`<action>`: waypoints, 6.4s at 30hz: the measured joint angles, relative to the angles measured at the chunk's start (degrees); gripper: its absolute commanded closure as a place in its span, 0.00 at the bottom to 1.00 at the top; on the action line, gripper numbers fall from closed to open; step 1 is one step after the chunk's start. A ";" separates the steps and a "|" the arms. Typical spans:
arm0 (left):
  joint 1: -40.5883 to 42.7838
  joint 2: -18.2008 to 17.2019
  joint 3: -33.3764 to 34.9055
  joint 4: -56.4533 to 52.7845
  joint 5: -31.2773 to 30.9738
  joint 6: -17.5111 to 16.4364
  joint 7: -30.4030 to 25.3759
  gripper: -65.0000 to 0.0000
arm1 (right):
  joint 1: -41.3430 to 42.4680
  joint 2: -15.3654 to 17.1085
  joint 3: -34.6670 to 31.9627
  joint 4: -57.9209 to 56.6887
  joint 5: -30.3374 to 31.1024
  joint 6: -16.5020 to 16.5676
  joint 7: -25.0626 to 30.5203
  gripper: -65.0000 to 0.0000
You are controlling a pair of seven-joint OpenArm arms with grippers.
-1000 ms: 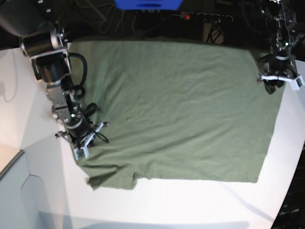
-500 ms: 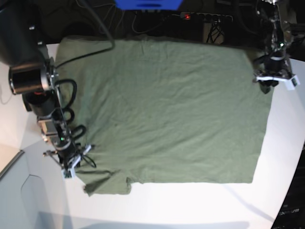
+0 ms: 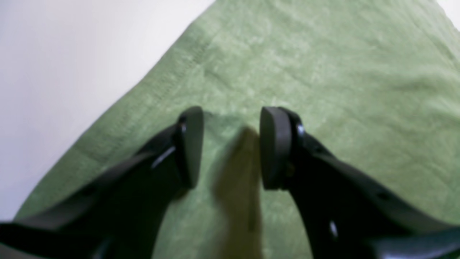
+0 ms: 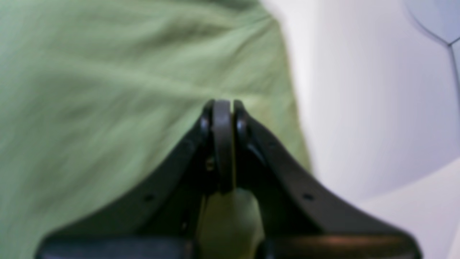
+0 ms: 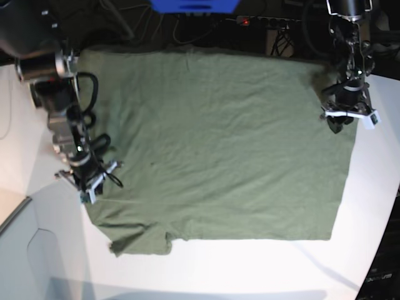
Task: Layout the t-shirt on the table in an organized manner, then fold the t-shirt properly
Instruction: 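Pull the hem corner outward with the right gripper to flatten the shirt, then grasp the shirt shoulders with both grippers and pull them apart, then lift the shoulder edge with both grippers and fold it over the shirt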
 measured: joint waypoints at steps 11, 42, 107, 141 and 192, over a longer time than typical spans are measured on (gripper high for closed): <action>0.35 -0.15 -0.42 3.04 1.92 1.22 3.06 0.61 | -25.35 -5.05 10.47 41.62 0.05 -7.86 -12.82 0.96; -9.64 -1.22 3.04 -12.90 2.10 0.28 -5.95 0.60 | -13.35 -3.85 10.69 18.82 0.98 0.02 -15.93 0.96; 12.26 3.23 -7.78 14.64 2.47 0.26 16.17 0.66 | -52.39 -12.20 18.64 65.77 0.13 -0.09 -22.69 0.50; 14.01 3.80 -10.51 18.45 9.79 -12.96 19.30 1.00 | -49.18 -15.02 24.90 50.75 1.40 -0.20 -16.94 0.62; 11.87 8.68 -20.11 29.92 10.62 -13.03 19.71 1.00 | -54.31 -16.79 21.97 70.79 0.31 5.64 -22.32 1.00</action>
